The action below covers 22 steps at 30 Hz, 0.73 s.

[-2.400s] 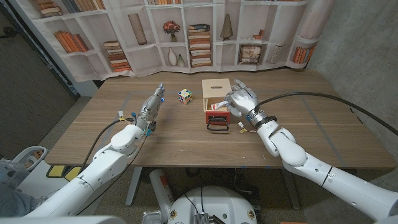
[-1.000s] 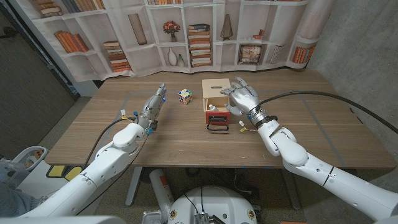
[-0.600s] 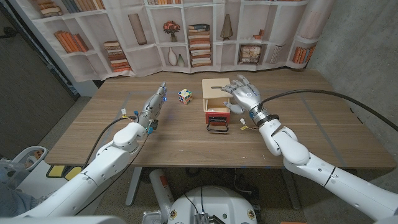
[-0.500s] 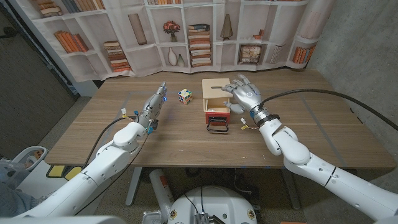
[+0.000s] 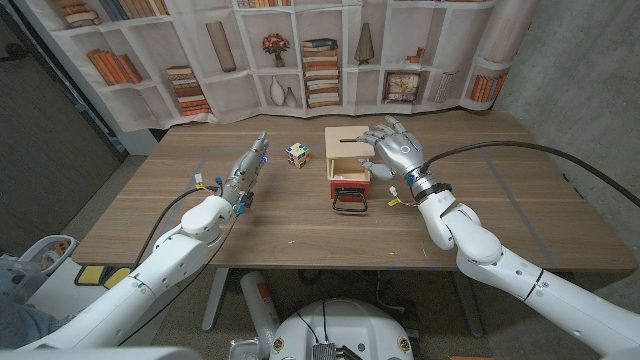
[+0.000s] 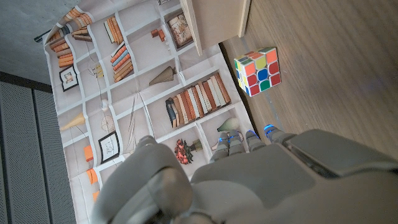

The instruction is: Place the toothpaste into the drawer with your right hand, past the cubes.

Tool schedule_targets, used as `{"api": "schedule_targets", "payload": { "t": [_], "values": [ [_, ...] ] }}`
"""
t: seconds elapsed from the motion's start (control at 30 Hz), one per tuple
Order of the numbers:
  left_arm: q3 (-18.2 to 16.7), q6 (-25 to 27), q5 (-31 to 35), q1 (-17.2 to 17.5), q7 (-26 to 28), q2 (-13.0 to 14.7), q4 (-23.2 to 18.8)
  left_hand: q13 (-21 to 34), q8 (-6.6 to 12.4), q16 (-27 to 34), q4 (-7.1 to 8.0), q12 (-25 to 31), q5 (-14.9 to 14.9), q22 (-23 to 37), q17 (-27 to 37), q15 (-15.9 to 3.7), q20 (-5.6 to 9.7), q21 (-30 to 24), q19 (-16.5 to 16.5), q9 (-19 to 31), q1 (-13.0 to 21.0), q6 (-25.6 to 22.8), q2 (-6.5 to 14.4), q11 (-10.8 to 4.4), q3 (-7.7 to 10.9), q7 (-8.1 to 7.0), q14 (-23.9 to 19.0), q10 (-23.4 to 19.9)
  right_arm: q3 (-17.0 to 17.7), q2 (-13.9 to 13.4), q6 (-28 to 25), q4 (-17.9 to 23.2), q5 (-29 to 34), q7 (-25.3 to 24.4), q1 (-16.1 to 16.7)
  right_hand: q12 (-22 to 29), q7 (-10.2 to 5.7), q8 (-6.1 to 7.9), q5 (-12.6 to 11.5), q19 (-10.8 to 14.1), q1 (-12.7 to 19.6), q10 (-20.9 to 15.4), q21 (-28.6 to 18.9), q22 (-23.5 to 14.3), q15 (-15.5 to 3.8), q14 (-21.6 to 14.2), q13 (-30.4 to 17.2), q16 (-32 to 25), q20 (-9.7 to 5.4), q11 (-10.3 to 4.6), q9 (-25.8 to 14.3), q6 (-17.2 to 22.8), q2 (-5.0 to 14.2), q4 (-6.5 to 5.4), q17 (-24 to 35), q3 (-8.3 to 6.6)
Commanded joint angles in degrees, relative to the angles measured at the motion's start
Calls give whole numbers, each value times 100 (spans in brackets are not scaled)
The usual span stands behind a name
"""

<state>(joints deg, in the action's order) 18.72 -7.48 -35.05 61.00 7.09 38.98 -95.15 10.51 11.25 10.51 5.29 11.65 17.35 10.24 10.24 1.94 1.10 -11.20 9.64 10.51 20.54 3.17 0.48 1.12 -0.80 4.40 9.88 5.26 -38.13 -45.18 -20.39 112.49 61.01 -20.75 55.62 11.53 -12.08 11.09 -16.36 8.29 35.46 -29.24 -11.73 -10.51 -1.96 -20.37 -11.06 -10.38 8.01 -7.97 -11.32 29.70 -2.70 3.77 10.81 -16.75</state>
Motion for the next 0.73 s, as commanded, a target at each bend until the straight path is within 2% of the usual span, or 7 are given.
{"api": "schedule_targets", "payload": {
  "t": [0.03, 0.73],
  "values": [
    [-48, 22, -39, 46, -62, 98, -60, 19, 6, 16, 23, -5, -5, 17, 12, 16, -31, -18, 534, 19, 36, -28, 59, -7, -34, 10, 118, 14, 286, 49, 201, 214, -717, -149, 107, 30, -1, 40, -47, 22, -82, -1, -20, -35, -17, -19, -29, -40, -58, 40, -32, 53, 1, -49, 8, 4],
    [-46, 49, -76, 120, -132, 173, -195, 19, 12, 18, 22, -6, -11, 17, 12, 13, -26, -22, 531, 20, 50, -46, 79, -33, -55, 10, 113, 17, 379, 138, 21, 493, -931, -32, 220, 51, 5, 46, -47, 10, -157, 22, -13, -36, -24, -19, -29, -43, -92, 43, -31, 69, 26, -83, 3, 18]
  ]
}}
